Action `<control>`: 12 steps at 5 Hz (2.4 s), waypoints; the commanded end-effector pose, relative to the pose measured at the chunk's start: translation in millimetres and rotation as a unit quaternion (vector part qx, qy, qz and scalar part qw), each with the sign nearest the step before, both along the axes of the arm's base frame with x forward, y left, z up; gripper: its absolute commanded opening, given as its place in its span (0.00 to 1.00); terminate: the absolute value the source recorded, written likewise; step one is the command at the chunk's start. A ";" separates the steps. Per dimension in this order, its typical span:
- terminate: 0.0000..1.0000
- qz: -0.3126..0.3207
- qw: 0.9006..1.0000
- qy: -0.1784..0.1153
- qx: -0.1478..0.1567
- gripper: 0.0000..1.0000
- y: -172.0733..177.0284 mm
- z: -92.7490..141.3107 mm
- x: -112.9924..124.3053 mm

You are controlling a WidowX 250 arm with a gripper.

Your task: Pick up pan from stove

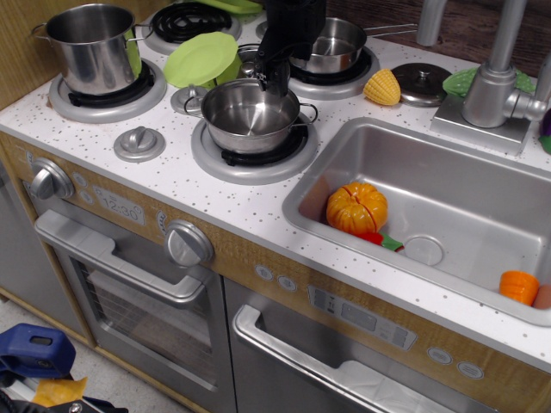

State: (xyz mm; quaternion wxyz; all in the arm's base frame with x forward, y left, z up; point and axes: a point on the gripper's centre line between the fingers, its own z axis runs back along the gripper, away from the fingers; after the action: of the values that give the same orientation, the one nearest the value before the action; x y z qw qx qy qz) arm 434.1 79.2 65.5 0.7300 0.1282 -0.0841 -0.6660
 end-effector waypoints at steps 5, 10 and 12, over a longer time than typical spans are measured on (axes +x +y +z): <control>0.00 -0.019 1.000 0.003 -0.007 1.00 6.4 -8.1 3.7; 0.00 -0.032 0.999 0.013 0.013 0.00 10.3 23.2 6.6; 0.00 -0.050 0.996 0.045 0.066 0.00 7.8 86.1 11.3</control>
State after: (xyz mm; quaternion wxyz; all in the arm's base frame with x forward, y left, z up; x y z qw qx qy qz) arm 444.3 83.2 130.9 0.6863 0.1083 0.0281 -0.7187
